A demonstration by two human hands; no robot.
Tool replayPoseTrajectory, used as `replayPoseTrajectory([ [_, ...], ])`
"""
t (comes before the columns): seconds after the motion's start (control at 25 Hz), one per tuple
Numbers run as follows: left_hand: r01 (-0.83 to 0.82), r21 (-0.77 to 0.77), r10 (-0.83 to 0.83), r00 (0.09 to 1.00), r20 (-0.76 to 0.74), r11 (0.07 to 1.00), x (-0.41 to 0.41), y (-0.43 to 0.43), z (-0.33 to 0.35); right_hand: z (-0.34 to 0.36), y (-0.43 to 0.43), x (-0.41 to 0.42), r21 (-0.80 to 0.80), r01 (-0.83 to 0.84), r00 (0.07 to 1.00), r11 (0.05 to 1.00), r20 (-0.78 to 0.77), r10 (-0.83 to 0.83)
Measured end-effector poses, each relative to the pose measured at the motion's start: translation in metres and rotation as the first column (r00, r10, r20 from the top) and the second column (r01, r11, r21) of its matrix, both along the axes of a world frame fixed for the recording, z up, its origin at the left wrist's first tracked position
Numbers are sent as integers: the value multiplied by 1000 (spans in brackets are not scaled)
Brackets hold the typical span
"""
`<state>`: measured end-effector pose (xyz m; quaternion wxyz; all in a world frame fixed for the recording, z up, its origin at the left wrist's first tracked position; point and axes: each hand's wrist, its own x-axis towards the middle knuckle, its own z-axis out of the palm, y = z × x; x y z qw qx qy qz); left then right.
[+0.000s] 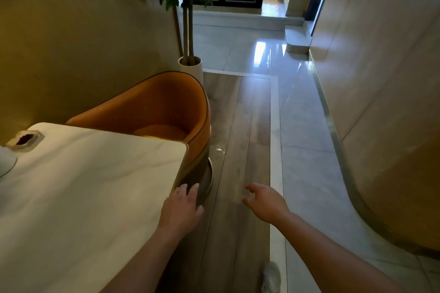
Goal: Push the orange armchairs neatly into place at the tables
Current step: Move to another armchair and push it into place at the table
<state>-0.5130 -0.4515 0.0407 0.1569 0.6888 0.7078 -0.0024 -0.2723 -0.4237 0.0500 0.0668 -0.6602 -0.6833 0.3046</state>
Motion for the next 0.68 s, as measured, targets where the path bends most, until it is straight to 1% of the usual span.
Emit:
replayPoseTrajectory([
  [0.12, -85, 24, 84, 996, 16, 996, 33, 56, -6, -11, 83, 29, 12, -86, 996, 996, -19, 86],
  [0.2, -155, 19, 155, 988, 18, 988, 55, 89, -6, -12, 133, 47, -10, -146, 989, 989, -31, 146],
  [0.28, -208, 6, 209, 978, -17, 978, 75, 112, -1, -12, 169, 60, -38, -193, 981, 980, -10, 193],
  [0.48, -305, -38, 307, 951, 47, 952, 107, 193, -4, -13, 271, 79, -44, -309, 951, 950, 8, 310],
  [0.68, -386, -62, 390, 915, 100, 920, 112, 294, -24, -21, 386, 75, -58, -412, 909, 909, 49, 415],
])
